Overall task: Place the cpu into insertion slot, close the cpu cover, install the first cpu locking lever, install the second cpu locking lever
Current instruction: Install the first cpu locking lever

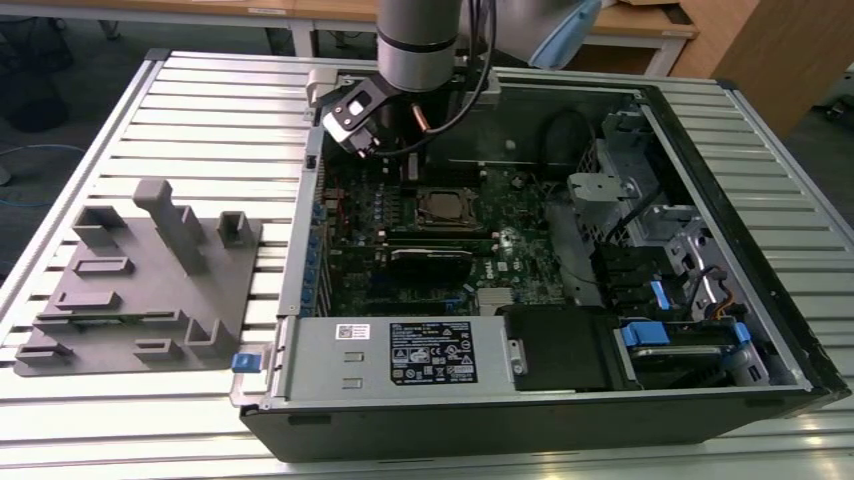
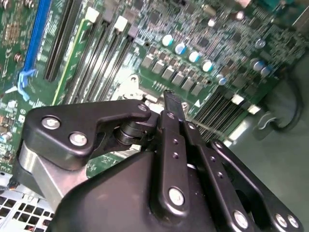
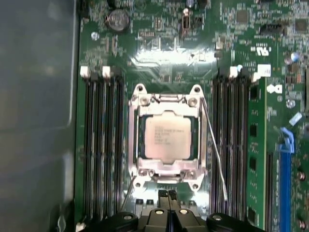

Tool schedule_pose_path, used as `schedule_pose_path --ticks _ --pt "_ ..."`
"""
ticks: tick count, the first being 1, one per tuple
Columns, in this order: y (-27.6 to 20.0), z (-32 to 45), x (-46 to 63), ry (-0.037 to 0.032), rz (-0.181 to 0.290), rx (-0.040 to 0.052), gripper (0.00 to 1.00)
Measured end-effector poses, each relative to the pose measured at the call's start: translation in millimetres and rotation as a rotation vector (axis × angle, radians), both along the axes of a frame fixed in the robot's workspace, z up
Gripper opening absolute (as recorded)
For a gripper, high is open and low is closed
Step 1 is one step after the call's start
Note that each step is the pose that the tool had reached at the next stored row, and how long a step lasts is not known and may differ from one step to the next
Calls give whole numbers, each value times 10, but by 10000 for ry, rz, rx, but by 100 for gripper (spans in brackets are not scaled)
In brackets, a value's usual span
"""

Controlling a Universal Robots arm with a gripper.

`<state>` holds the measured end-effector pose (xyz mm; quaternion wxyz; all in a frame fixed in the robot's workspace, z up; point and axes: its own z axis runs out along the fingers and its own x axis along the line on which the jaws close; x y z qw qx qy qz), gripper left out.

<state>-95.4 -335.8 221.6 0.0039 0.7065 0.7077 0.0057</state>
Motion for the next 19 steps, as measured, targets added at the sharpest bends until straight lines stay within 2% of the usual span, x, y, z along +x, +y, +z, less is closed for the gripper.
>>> schedule_pose_path --ticks 1,4,5,8,15,19 --pt "0 0 -6 -3 1 87 10" --pt "0 0 -13 -4 -1 610 10" --pt "0 2 -13 -4 0 738 10" --pt "0 20 -13 -4 -1 803 10" --pt "0 170 -13 -3 -1 843 10" --pt "0 207 -16 -10 0 847 10"
